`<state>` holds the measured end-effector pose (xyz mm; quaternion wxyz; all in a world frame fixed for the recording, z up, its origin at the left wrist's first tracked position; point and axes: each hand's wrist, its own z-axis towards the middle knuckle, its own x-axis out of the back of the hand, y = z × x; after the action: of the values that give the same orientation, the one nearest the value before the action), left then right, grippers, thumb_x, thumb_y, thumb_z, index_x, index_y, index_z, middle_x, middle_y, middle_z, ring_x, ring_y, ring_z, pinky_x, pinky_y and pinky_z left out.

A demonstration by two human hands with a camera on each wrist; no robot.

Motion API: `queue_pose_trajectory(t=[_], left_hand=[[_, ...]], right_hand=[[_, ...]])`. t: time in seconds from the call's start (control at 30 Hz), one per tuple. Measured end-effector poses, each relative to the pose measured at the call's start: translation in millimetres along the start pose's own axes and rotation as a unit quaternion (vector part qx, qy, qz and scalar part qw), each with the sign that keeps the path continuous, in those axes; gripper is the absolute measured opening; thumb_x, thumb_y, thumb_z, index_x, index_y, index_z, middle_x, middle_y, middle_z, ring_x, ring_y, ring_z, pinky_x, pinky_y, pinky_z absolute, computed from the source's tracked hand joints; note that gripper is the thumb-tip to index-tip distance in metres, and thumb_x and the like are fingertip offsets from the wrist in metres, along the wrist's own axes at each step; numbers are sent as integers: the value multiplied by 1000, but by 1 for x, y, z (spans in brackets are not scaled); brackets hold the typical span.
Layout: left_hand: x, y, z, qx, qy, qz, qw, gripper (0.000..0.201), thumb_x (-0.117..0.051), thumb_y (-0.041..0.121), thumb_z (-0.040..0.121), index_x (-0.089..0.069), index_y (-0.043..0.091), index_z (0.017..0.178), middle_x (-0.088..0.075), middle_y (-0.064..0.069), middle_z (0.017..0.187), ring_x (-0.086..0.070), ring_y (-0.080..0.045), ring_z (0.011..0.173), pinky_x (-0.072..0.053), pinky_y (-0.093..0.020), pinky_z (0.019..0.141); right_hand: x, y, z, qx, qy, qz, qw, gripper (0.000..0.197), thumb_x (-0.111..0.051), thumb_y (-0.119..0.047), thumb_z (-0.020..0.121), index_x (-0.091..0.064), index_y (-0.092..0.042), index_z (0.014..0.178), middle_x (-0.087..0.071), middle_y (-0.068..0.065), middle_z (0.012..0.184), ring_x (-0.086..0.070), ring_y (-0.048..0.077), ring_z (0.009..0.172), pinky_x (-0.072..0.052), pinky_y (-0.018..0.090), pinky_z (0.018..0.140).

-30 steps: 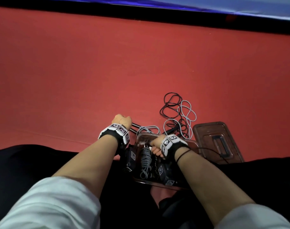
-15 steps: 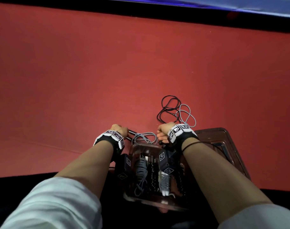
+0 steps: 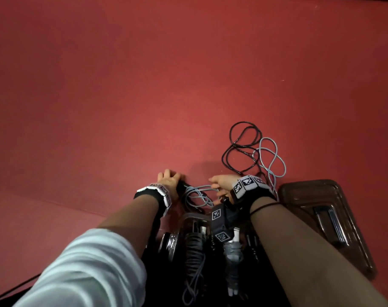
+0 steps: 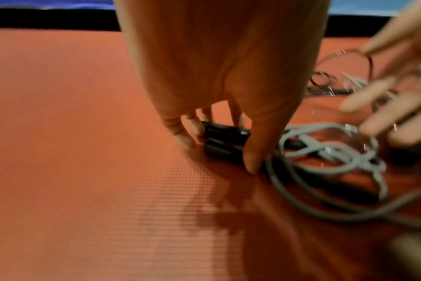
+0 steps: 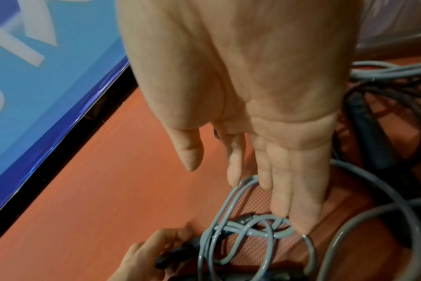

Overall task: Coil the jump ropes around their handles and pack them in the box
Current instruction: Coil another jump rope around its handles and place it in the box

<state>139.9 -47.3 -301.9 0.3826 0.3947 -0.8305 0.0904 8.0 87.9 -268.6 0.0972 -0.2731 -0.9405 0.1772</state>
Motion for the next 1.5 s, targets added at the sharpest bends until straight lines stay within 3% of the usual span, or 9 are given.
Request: queue_pose_trajectory(t=[0.37,0.7,0.8,0.93,1.07,1.2,1.37,1.43,1.5], left_hand=[[-10,1,9,-91,57,270,957,49,-53,45,91,-47,23,135,-49,0,139,-36,-24,131,-33,-35,100],[35,6,-34,-33,53,139,988,59,-55,56,89,-51,13,128,-58,-16,128,-57,-35,118,-46,-37,92],[71,15,-60,-22,103,146,984,47,-52,43,94,-51,10,127,-59,-17,126,-58,-36,115,-47,-39,90],[115,29,-107,-20,203,155,967,33,-45,24,98,-47,9,127,-63,-15,120,-61,-37,109,-49,-41,84],[149,49,-161,-30,331,117,936,28,-48,24,97,-46,8,120,-65,-14,114,-63,-38,103,-49,-43,79],[178,73,-216,-79,402,70,910,33,-55,32,93,-48,9,115,-64,-13,113,-62,-37,104,-48,-43,79],[201,94,-270,-170,459,65,870,27,-54,42,93,-46,16,99,-64,-7,104,-62,-34,97,-42,-37,69],[199,98,-285,-192,465,49,863,26,-54,44,93,-42,21,92,-65,-4,99,-62,-32,94,-37,-32,65],[193,101,-293,-188,463,25,866,26,-53,46,93,-42,22,90,-65,-3,97,-62,-31,93,-35,-31,65]], right_hand=[[-6,-8,-2,13,15,92,996,33,-48,-17,100,-57,1,126,-57,16,131,-55,31,123,-48,36,91],[15,13,-47,64,65,150,984,24,-48,-12,97,-63,4,108,-58,24,130,-64,33,110,-41,44,105],[13,20,-77,81,68,140,985,14,-48,-14,98,-57,-9,90,-65,14,111,-60,18,75,-46,37,93],[15,23,-130,123,74,116,983,12,-51,-18,98,-57,-8,102,-63,8,96,-59,20,80,-45,26,62],[29,4,-187,201,125,52,970,13,-62,-26,92,-61,-12,90,-63,2,78,-61,14,65,-46,26,57],[51,-25,-253,326,222,-48,918,32,-72,-30,83,-70,-7,106,-68,8,97,-62,21,90,-50,35,85],[70,-35,-304,419,250,-75,870,83,-78,-23,78,-33,-16,148,-43,5,147,-42,23,134,-34,32,106],[74,-35,-309,449,262,-88,849,69,-75,-14,79,-44,-21,141,-53,3,136,-50,21,123,-40,30,98],[75,-38,-315,456,288,-115,835,23,-65,-10,85,-67,-24,103,-67,0,95,-59,19,86,-43,28,78]])
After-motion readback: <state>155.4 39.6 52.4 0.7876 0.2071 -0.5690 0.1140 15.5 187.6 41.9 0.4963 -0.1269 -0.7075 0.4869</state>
